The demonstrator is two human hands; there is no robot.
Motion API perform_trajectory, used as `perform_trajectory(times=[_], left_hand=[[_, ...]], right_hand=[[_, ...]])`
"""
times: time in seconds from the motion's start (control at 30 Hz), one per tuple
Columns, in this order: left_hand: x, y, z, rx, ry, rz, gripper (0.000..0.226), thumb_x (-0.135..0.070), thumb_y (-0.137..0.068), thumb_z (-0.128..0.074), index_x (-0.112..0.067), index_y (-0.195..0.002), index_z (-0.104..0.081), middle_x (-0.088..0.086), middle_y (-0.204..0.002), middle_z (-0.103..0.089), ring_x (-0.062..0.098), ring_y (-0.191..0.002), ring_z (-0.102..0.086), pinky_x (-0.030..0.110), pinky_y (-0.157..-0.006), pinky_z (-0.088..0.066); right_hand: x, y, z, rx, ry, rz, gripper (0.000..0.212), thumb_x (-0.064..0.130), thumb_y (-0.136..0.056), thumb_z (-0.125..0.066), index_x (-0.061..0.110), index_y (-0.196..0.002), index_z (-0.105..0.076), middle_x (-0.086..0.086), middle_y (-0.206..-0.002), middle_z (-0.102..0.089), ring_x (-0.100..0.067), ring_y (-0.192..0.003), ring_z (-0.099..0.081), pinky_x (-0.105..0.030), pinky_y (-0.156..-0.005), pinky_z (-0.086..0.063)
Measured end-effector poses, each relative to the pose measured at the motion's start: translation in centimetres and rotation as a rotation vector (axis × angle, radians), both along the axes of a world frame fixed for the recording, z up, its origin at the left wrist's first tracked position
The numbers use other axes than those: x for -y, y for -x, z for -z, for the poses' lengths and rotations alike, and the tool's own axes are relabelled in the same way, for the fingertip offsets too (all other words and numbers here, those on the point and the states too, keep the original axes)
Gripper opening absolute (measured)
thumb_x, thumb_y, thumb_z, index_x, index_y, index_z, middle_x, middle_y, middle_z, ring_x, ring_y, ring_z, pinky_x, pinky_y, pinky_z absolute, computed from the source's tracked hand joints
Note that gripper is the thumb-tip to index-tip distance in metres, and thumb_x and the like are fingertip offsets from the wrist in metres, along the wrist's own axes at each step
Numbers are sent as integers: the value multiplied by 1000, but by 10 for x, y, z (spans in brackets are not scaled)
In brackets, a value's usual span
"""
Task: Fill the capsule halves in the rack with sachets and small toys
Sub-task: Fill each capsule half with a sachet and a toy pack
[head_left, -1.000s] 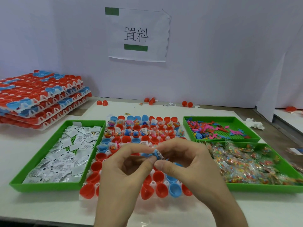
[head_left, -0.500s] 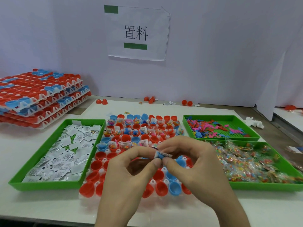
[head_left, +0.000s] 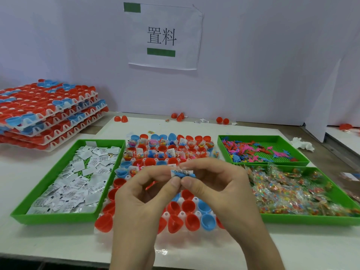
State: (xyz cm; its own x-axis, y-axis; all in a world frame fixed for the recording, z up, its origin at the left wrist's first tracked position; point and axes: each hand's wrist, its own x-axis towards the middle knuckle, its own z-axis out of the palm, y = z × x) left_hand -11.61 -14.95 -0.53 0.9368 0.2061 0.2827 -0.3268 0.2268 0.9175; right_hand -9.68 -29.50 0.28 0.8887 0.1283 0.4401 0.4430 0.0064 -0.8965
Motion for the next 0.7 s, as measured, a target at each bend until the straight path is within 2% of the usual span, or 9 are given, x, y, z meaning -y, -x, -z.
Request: perform_trajectory(times=[0.07,0.17,0.27,0.37,0.43,0.5,0.7], left_hand=[[0,0,-1,4,-17,33,22,-25,-58,-77,-22,-80,-78,6,-78,-75,19,-76,-75,17,-66,-56],[-2,0,-2,6,-65,60,17,-22,-64,-72,-26,-79,-78,4,-80,-76,17,-77,-75,15,-67,-55],[-8,-1,-1,-4,-48,6,14,-22,-67,-68,-25,-77,-78,7,-79,-76,20,-75,-75,16,-66,-56],[-14,-3,2,-21,-8,-53,14,-18,-69,-67,-21,-79,-76,9,-79,-76,23,-75,-74,18,-67,-56],[-16,-4,2,-33,-2,-62,13,-15,-72,-67,-21,-80,-76,9,-80,-76,23,-75,-74,18,-67,-56],[-16,-4,3,-34,-22,-63,18,-6,-79,-67,-22,-79,-76,8,-80,-76,23,-75,-74,18,-67,-57],[-13,-6,2,-30,-40,-79,27,2,-86,-63,-21,-78,-75,8,-78,-75,23,-73,-74,19,-66,-56]], right_hand=[[2,-1,-1,27,11,22,23,-1,-80,-76,18,-93,-79,2,-88,-78,-15,-86,-75,-20,-75,-58],[13,-3,-5,56,32,129,27,0,-79,-77,24,-90,-79,7,-86,-78,-10,-82,-75,-16,-72,-56],[33,-16,-7,123,232,368,33,4,-80,-79,36,-87,-75,20,-83,-75,-1,-79,-72,-10,-70,-54],[52,-40,-7,132,531,482,26,9,-81,-79,34,-88,-76,21,-77,-72,3,-77,-68,-8,-69,-52],[60,-58,-5,106,726,449,20,9,-82,-77,27,-91,-79,18,-80,-72,1,-76,-68,-13,-72,-55],[66,-73,-3,86,860,372,18,10,-82,-75,24,-92,-79,16,-81,-72,2,-76,-66,-10,-72,-53],[62,-102,9,59,1068,220,17,12,-85,-71,26,-93,-79,18,-82,-68,5,-73,-63,-6,-63,-49]])
